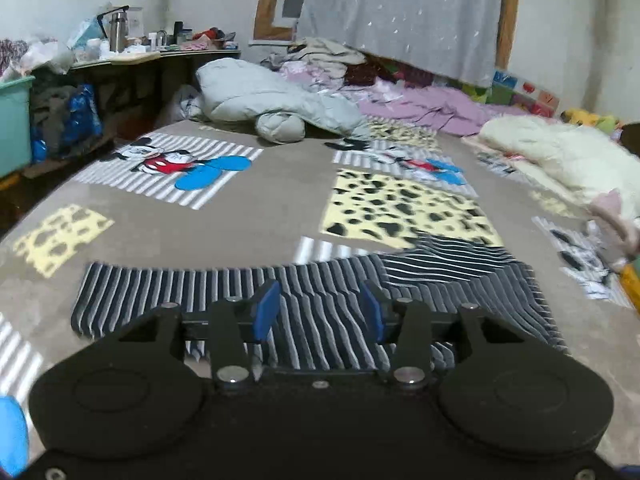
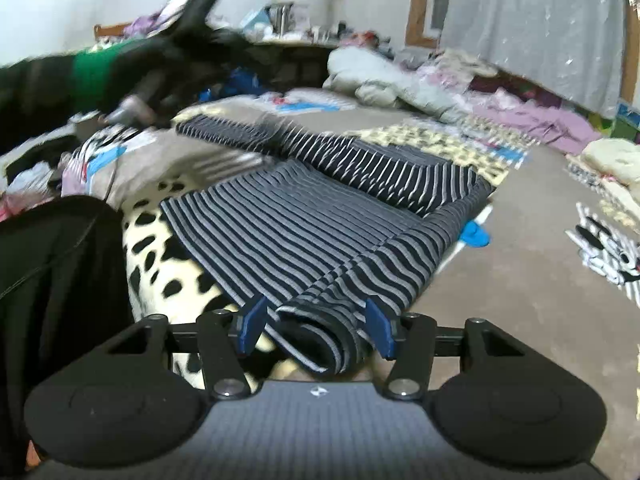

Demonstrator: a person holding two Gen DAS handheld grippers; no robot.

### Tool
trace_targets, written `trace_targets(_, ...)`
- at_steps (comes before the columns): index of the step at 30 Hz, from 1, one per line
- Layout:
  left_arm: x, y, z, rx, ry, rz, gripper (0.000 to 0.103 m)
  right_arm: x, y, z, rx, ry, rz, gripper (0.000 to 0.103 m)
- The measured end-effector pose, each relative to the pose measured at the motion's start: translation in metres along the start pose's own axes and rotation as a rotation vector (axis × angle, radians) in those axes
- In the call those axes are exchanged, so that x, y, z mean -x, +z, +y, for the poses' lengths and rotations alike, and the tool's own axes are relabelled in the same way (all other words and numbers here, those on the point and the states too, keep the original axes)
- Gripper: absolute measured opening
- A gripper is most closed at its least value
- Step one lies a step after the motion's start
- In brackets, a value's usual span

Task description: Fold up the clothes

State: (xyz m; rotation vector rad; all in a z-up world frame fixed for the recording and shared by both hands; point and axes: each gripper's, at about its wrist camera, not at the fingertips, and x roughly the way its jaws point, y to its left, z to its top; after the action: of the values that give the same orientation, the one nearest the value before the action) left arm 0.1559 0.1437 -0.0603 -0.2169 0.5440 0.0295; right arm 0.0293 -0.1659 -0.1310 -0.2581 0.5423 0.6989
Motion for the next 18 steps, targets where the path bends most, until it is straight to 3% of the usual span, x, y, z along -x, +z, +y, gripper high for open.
trace_targets(3, -0.005, -0.02, -0.033, 0.027, -0.211, 0.097, 0.042, -0.002, -0.004, 0.004, 0.013, 0.021, -0.038, 0.055)
trace_targets(6, -0.022, -0.042, -0.072, 0.004, -0.331, 0.195, 0.042, -0.024, -0.014, 0.013, 0.029, 0.104, 0.081, 0.056)
trace_targets(9, -0.041, -0.06, -0.098, 0.024, -0.395, 0.269, 0.037, -0.015, -0.017, 0.028, 0.117, 0.098, 0.027, 0.053)
trace_targets(14, -0.076, -0.071, -0.104, 0.212, -0.45, 0.353, 0.035, 0.007, -0.009, 0.015, 0.057, -0.005, -0.122, 0.056)
trace_targets(17, -0.096, -0.073, -0.106, 0.314, -0.464, 0.386, 0.035, -0.025, -0.024, 0.008, 0.033, 0.101, 0.051, 0.058)
trace_targets(18, -0.101, -0.074, -0.107, 0.332, -0.471, 0.396, 0.035, -0.027, -0.029, 0.014, 0.081, 0.085, 0.047, 0.058)
